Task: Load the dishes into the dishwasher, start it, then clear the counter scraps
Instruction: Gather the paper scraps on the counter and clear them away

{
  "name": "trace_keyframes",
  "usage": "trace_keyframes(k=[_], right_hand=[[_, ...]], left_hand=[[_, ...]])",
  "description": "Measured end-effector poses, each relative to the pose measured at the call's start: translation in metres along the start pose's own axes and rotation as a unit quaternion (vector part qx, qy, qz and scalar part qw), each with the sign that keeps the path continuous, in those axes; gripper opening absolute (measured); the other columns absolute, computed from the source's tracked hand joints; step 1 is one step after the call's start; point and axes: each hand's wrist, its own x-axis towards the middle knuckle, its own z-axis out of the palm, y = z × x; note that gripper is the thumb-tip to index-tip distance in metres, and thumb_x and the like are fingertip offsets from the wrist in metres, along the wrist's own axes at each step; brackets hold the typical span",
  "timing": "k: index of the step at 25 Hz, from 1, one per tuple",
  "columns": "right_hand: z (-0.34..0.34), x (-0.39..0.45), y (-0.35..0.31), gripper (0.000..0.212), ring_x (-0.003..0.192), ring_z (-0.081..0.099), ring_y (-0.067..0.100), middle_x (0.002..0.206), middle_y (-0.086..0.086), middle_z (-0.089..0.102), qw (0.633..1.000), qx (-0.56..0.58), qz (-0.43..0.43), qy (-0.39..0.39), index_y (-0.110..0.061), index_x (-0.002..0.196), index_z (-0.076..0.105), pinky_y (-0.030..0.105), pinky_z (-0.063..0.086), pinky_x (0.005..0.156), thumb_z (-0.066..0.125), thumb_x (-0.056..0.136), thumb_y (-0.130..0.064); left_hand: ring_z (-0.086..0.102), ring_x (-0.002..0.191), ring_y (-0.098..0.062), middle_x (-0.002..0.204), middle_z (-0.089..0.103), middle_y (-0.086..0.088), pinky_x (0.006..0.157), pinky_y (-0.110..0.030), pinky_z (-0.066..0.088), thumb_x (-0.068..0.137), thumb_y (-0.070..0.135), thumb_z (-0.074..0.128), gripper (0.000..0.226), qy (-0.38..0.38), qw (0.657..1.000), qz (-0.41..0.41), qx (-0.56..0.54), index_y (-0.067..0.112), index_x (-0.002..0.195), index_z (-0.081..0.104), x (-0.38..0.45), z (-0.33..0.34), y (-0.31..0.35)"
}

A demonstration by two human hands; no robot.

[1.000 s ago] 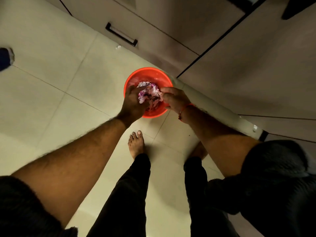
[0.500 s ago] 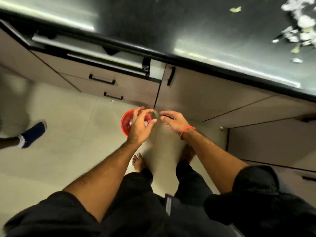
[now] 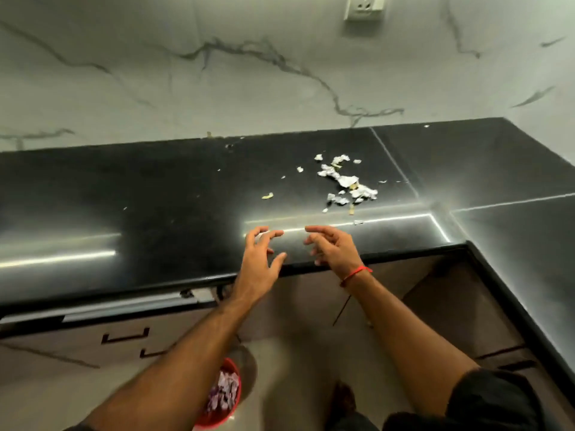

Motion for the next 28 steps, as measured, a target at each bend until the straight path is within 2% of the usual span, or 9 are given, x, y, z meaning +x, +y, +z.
trace_keyframes(k=[4, 7, 9, 11, 14, 19, 21, 25, 28], right_hand=[[-0.071, 0.046, 0.003, 0.019, 0.061, 0.058, 0.01, 0.087, 0.012, 0.065, 0.999, -0.002, 0.0, 0.044, -0.01, 0.107, 0.066, 0.02, 0.049, 0.052, 0.056, 0.095, 0.0], [-0.115, 0.074, 0.023, 0.02, 0.072, 0.06, 0.013, 0.089, 0.008, 0.066, 0.987, -0.153, 0.013, 0.051, -0.013, 0.109, 0.07, 0.021, 0.051, 0.066, 0.065, 0.091, -0.008], [-0.137, 0.086, 0.036, 0.021, 0.084, 0.064, 0.015, 0.097, 0.006, 0.07, 0.953, -0.303, 0.006, 0.004, -0.015, 0.11, 0.072, 0.021, 0.048, 0.083, 0.068, 0.089, -0.016], [-0.147, 0.093, 0.045, 0.024, 0.099, 0.063, 0.023, 0.107, 0.01, 0.067, 0.915, -0.396, -0.009, -0.07, -0.014, 0.113, 0.072, 0.026, 0.044, 0.096, 0.066, 0.09, -0.018], [-0.148, 0.109, 0.054, 0.03, 0.114, 0.051, 0.03, 0.119, 0.013, 0.057, 0.891, -0.439, -0.035, -0.11, -0.015, 0.121, 0.068, 0.031, 0.035, 0.106, 0.059, 0.093, -0.015], [-0.146, 0.161, 0.042, 0.038, 0.131, 0.042, 0.031, 0.139, 0.014, 0.049, 0.865, -0.474, -0.084, -0.143, -0.007, 0.129, 0.062, 0.033, 0.029, 0.113, 0.059, 0.092, -0.014], [-0.157, 0.177, 0.035, 0.04, 0.129, 0.048, 0.029, 0.136, 0.014, 0.054, 0.896, -0.418, -0.079, -0.131, -0.007, 0.13, 0.062, 0.032, 0.031, 0.112, 0.064, 0.09, -0.012], [-0.198, 0.199, 0.036, 0.065, 0.121, 0.044, 0.031, 0.13, 0.014, 0.047, 0.907, -0.418, -0.05, 0.01, -0.022, 0.141, 0.051, 0.039, 0.034, 0.111, 0.078, 0.082, -0.03], [-0.219, 0.218, 0.035, 0.096, 0.128, 0.033, 0.034, 0.139, 0.017, 0.032, 0.872, -0.485, 0.056, 0.04, -0.02, 0.15, 0.035, 0.044, 0.029, 0.115, 0.079, 0.072, -0.056]], left_hand=[[0.06, 0.097, -0.013, 0.142, 0.034, 0.002, 0.086, -0.013, 0.047, 0.09, 0.012, 0.073, 0.049, -0.034, 0.999, 0.003, 0.016, 0.026, 0.133, 0.056, 0.059, 0.05, 0.028], [0.06, 0.095, -0.012, 0.14, 0.035, 0.004, 0.081, -0.001, 0.041, 0.089, 0.011, 0.072, 0.05, -0.042, 0.999, -0.004, 0.03, 0.027, 0.134, 0.055, 0.093, 0.09, 0.036], [0.062, 0.092, -0.014, 0.134, 0.04, 0.001, 0.087, -0.007, 0.045, 0.089, 0.008, 0.071, 0.049, -0.043, 0.998, -0.032, 0.034, 0.025, 0.133, 0.057, 0.111, 0.113, 0.043], [0.062, 0.093, -0.017, 0.127, 0.049, -0.005, 0.099, -0.027, 0.048, 0.09, 0.007, 0.069, 0.043, -0.062, 0.994, -0.07, 0.051, 0.018, 0.13, 0.06, 0.12, 0.131, 0.044], [0.051, 0.119, -0.025, 0.128, 0.055, -0.009, 0.112, -0.035, 0.035, 0.095, 0.013, 0.064, 0.035, -0.142, 0.976, -0.091, 0.139, 0.014, 0.13, 0.063, 0.127, 0.155, 0.033], [0.036, 0.137, -0.025, 0.148, 0.041, -0.001, 0.116, -0.04, 0.029, 0.1, 0.025, 0.054, 0.042, -0.169, 0.961, -0.05, 0.213, 0.02, 0.142, 0.053, 0.177, 0.163, 0.022], [0.043, 0.134, -0.024, 0.144, 0.048, -0.001, 0.115, -0.041, 0.033, 0.1, 0.023, 0.055, 0.039, -0.136, 0.975, -0.037, 0.173, 0.019, 0.138, 0.058, 0.2, 0.155, 0.017], [0.047, 0.121, -0.031, 0.14, 0.048, -0.001, 0.1, -0.048, 0.04, 0.089, 0.035, 0.068, 0.034, 0.087, 0.961, -0.085, 0.248, 0.031, 0.122, 0.066, 0.208, 0.115, -0.018], [0.035, 0.13, -0.04, 0.151, 0.033, -0.013, 0.105, -0.055, 0.034, 0.091, 0.047, 0.064, 0.053, 0.056, 0.934, -0.222, 0.273, 0.022, 0.136, 0.055, 0.226, 0.094, -0.043]])
